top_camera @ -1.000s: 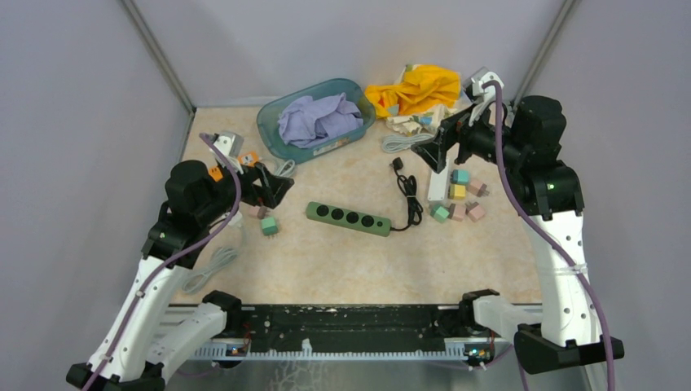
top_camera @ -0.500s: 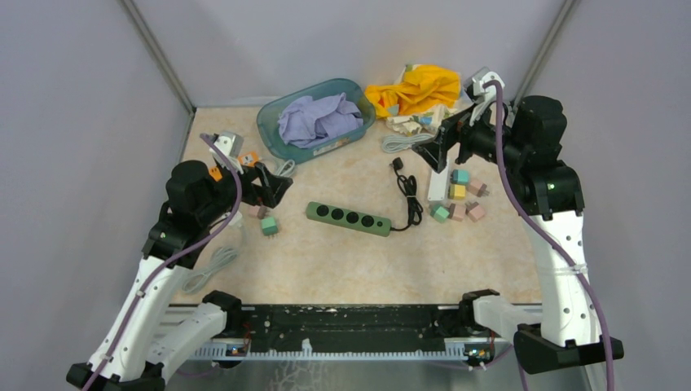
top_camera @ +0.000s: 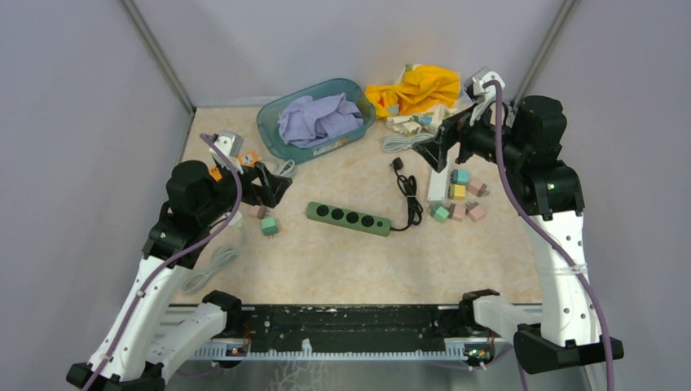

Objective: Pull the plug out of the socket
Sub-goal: Reset both arms

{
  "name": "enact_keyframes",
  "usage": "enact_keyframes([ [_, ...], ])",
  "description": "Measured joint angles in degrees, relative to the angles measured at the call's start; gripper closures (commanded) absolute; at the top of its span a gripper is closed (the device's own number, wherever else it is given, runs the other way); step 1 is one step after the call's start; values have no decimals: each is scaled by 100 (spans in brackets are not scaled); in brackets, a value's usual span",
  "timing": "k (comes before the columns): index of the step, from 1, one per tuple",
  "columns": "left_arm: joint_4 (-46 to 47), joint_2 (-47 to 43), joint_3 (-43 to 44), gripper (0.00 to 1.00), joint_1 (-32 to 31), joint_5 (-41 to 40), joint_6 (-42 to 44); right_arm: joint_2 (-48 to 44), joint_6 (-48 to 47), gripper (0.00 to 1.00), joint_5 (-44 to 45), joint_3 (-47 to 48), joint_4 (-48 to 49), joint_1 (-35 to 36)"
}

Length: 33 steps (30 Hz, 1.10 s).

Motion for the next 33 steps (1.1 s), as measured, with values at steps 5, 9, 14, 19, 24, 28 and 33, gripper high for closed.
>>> enact_keyframes([
  [5, 0, 0, 0, 0, 0, -7, 0, 0, -4, 1, 31, 0, 0, -2],
  [9, 0, 0, 0, 0, 0, -13, 2, 0, -7, 1, 44, 0, 0, 0],
  [14, -2, 0, 0, 0, 0, -15, 2, 0, -9, 1, 57, 0, 0, 0],
  [19, -2, 0, 0, 0, 0, -15, 2, 0, -13, 1, 59, 0, 0, -2],
  [24, -2, 0, 0, 0, 0, -13, 4, 0, -15, 1, 59, 0, 0, 0],
  [28, -4, 0, 0, 0, 0, -13, 7, 0, -15, 1, 59, 0, -2, 0],
  [33, -4, 0, 0, 0, 0, -13, 22, 0, -24, 1, 63, 0, -2, -2],
])
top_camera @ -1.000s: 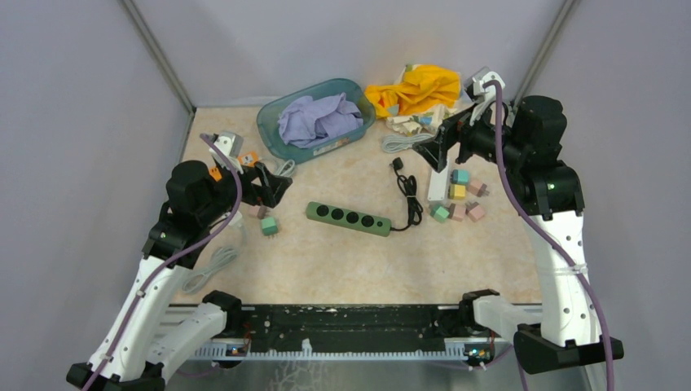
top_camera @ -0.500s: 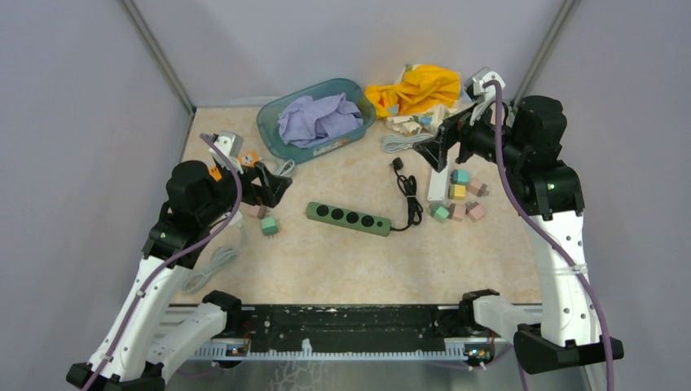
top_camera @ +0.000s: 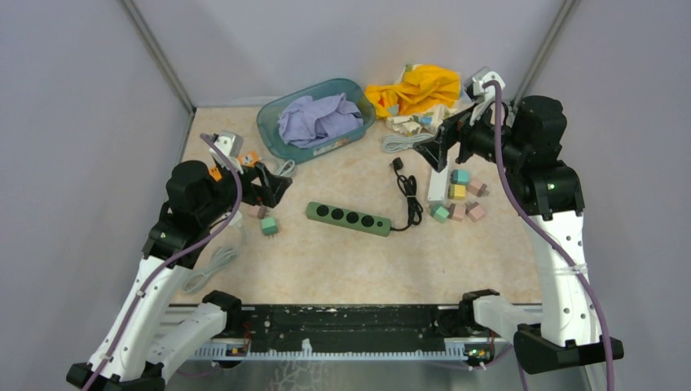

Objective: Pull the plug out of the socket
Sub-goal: Reset both arms

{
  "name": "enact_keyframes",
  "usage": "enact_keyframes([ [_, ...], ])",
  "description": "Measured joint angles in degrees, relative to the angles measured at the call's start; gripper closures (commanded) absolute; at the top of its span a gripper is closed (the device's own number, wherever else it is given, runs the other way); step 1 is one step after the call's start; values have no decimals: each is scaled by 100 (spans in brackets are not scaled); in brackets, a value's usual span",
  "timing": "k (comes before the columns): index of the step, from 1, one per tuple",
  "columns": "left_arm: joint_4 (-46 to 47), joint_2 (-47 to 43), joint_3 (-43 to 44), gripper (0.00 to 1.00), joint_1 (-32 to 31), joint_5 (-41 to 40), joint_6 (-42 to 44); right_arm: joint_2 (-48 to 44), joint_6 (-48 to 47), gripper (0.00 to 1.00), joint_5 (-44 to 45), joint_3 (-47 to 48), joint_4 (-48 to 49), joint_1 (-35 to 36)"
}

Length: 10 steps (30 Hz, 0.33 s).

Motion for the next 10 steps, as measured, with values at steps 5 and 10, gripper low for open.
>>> enact_keyframes([
  [5, 2, 0, 0, 0, 0, 0, 2, 0, -33, 1, 42, 0, 0, 2],
  [10, 0, 0, 0, 0, 0, 0, 2, 0, -35, 1, 85, 0, 0, 2],
])
